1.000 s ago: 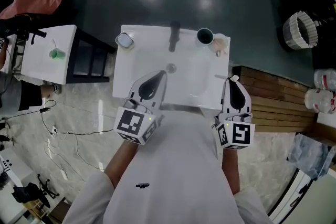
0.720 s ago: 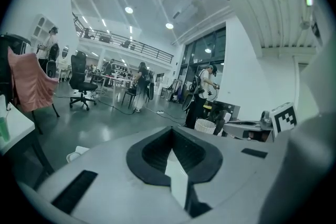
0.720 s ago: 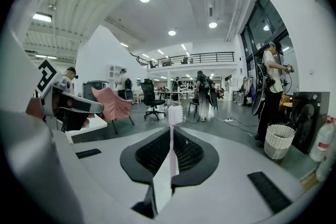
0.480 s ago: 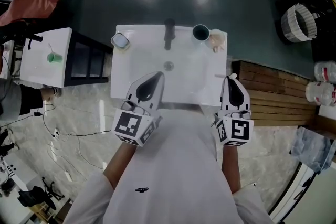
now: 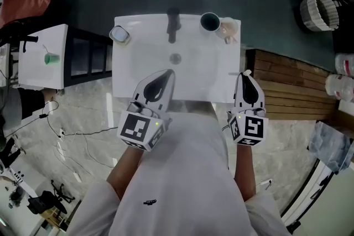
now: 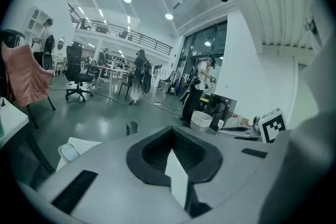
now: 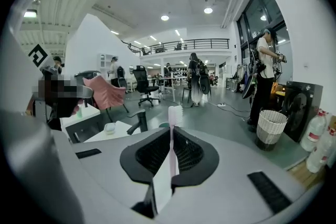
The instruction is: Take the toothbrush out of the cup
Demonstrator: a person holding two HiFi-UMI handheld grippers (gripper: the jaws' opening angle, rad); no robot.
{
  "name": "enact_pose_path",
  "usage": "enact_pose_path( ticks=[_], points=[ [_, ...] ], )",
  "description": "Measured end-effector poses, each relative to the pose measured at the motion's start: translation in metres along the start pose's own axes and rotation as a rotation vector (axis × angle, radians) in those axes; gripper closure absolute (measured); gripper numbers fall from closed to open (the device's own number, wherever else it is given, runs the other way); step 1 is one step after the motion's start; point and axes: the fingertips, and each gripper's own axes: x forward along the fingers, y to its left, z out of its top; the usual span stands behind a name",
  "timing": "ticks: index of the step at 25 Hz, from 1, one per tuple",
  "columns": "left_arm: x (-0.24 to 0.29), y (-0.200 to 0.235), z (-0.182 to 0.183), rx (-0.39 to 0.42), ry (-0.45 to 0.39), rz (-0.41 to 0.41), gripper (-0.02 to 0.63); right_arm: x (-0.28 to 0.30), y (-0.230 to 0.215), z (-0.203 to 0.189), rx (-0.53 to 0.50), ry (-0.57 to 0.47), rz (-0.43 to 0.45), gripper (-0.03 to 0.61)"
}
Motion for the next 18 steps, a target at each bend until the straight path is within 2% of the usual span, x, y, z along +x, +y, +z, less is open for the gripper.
enact_pose_path(
  ticks=[10,18],
  points=[
    [0.016,-0.008,-0.021,-0.001,0.068,-0.033,0.612,0.026,-0.016,-0.063,0.015,0.130,-0.037,0.563],
    [0.030,-0.008,-0.035,-0.008,0.111,-0.035,0.612,0.052,-0.030,-0.093,0.037,0.191,-0.038,0.563]
  ],
)
